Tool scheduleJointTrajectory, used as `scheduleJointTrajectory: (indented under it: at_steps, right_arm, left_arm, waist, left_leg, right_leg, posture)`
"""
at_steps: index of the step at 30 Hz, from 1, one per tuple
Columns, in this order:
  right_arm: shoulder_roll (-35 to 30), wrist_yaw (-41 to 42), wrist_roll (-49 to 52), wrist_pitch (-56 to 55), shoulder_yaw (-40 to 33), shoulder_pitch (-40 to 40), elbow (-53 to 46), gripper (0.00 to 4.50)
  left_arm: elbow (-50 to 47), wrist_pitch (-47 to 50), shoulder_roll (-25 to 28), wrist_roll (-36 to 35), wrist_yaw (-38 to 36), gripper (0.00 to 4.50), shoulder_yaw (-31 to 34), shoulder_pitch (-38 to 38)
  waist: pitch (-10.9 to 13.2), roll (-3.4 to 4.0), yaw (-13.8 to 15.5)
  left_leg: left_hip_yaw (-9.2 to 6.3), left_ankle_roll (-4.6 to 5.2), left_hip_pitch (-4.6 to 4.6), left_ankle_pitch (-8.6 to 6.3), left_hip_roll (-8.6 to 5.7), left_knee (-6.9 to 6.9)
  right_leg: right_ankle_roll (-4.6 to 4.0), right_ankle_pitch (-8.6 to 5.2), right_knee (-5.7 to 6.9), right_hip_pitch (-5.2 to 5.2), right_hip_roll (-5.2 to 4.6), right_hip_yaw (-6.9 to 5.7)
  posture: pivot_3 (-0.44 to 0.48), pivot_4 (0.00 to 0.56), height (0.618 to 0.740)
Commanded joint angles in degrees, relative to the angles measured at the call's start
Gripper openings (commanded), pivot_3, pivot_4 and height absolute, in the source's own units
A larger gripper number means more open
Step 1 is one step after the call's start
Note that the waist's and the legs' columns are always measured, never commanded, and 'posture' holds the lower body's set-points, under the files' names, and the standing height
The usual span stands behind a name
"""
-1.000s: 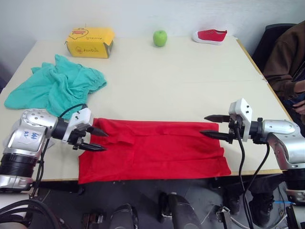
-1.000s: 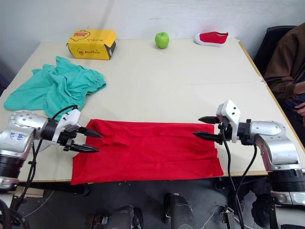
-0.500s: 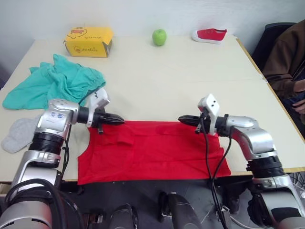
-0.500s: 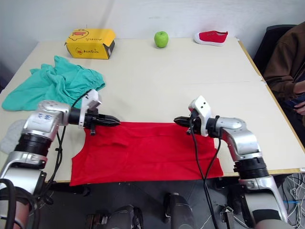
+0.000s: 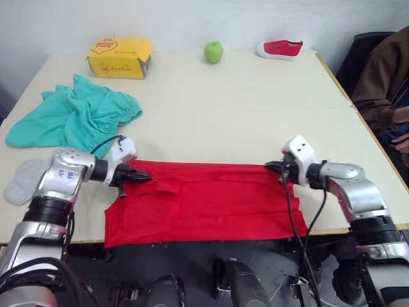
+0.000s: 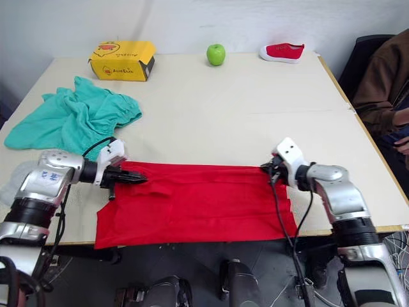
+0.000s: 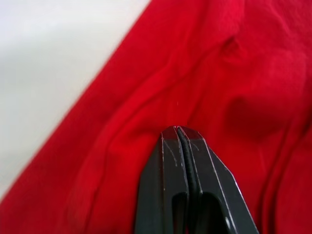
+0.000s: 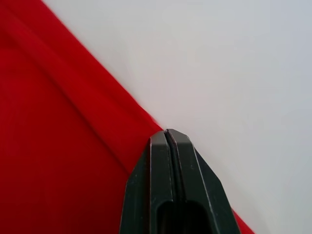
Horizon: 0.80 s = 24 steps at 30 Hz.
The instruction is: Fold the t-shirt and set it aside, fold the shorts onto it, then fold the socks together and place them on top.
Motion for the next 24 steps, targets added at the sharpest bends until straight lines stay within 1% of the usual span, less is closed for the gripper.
scheduleJointTrajectory:
  at_steps: [1,3,6,9,11,13,15,18,21,24]
  right_arm:
    - [-2.02,-1.71,-0.58,-1.96,-3.97,1.25,2.74,0.0]
    - [-1.82,-1.67,1.49,-2.47,-6.51,1.42,1.48,0.0]
    - [-1.26,0.12,5.77,-0.52,-9.11,2.06,-5.25,0.0]
    - [-0.4,0.32,8.96,2.8,-9.43,2.92,-11.77,0.0]
    - [1.32,0.04,10.04,4.76,-7.33,3.46,-15.44,0.0]
    - [3.06,-0.77,9.85,5.66,-5.61,3.61,-16.71,0.0]
    - [4.37,-1.7,8.17,5.75,-3.16,3.88,-16.33,0.0]
    - [4.68,-2.41,6.27,6.27,-0.34,4.35,-15.47,0.0]
    - [3.07,-3.17,3.32,7.06,1.74,5.59,-13.35,0.0]
    - [0.13,-2.39,2.66,7.4,0.83,7.93,-13.71,0.0]
  left_arm:
    - [-2.33,2.99,1.85,-1.42,1.61,0.04,3.24,3.31]
    - [-4.26,4.67,2.45,-2.91,1.7,0.04,5.02,3.96]
    - [-8.36,9.77,3.49,-6.16,0.5,0.04,6.62,2.74]
    - [-11.19,16.73,3.27,-10.97,-1.41,0.04,7.52,-1.31]
    - [-8.96,17.56,1.14,-11.27,-0.93,0.04,6.18,-5.97]
    - [-5.03,16.02,-0.94,-9.52,0.3,0.04,4.27,-9.27]
    - [1.08,11.22,-3.1,-5.56,1.89,0.04,1.34,-11.86]
    - [9.01,5.56,-5.39,-1.0,3.8,0.04,-1.71,-14.63]
    - [17.22,-1.62,-6.46,3.99,3.36,0.04,-5.66,-15.92]
    - [22.88,-6.38,-6.26,6.18,2.94,0.04,-6.46,-16.47]
  waist:
    - [0.0,0.0,-0.01]
    - [0.0,0.0,0.01]
    - [0.03,0.02,0.01]
    - [0.03,0.02,0.15]
    - [0.02,0.0,0.28]
    - [0.01,-0.01,0.43]
    - [0.01,-0.01,0.33]
    - [0.01,-0.01,0.26]
    - [0.02,-0.02,0.01]
    - [0.0,-0.04,0.18]
  left_leg:
    - [0.0,0.0,-0.01,0.0,0.01,0.0]
    - [0.0,0.0,-0.01,0.0,0.0,0.01]
    - [0.0,-0.01,-0.04,0.0,0.01,-0.03]
    - [-0.01,-0.01,-0.08,0.0,0.02,-0.02]
    - [-0.02,-0.02,-0.07,0.0,0.01,-0.01]
    - [-0.03,-0.02,-0.07,0.0,-0.01,0.01]
    - [-0.02,-0.01,-0.06,0.0,-0.05,0.01]
    - [0.0,-0.01,-0.08,0.01,-0.05,-0.02]
    - [0.02,-0.01,-0.13,0.01,-0.02,-0.01]
    - [0.02,-0.02,-0.08,0.0,-0.01,-0.01]
  right_leg:
    - [0.0,0.0,0.0,0.0,0.0,0.0]
    - [0.0,0.0,0.01,-0.01,0.0,0.01]
    - [-0.01,0.0,0.0,-0.05,0.02,0.01]
    - [-0.01,0.0,0.0,-0.08,0.02,0.01]
    - [-0.01,0.0,0.0,-0.05,0.03,0.01]
    - [0.0,0.0,-0.02,-0.01,0.01,0.0]
    - [0.0,0.0,-0.02,0.0,-0.01,0.01]
    - [0.0,0.0,-0.02,-0.05,0.02,0.0]
    - [0.0,0.0,-0.03,-0.09,0.08,-0.01]
    - [-0.01,-0.01,-0.04,-0.07,0.07,-0.01]
  posture:
    - [0.0,0.15,0.74]
    - [0.0,0.15,0.74]
    - [0.0,0.15,0.74]
    - [0.0,0.15,0.74]
    - [0.0,0.15,0.74]
    - [0.0,0.15,0.74]
    - [0.0,0.15,0.74]
    - [0.0,0.15,0.74]
    - [0.0,0.15,0.74]
    - [0.0,0.15,0.74]
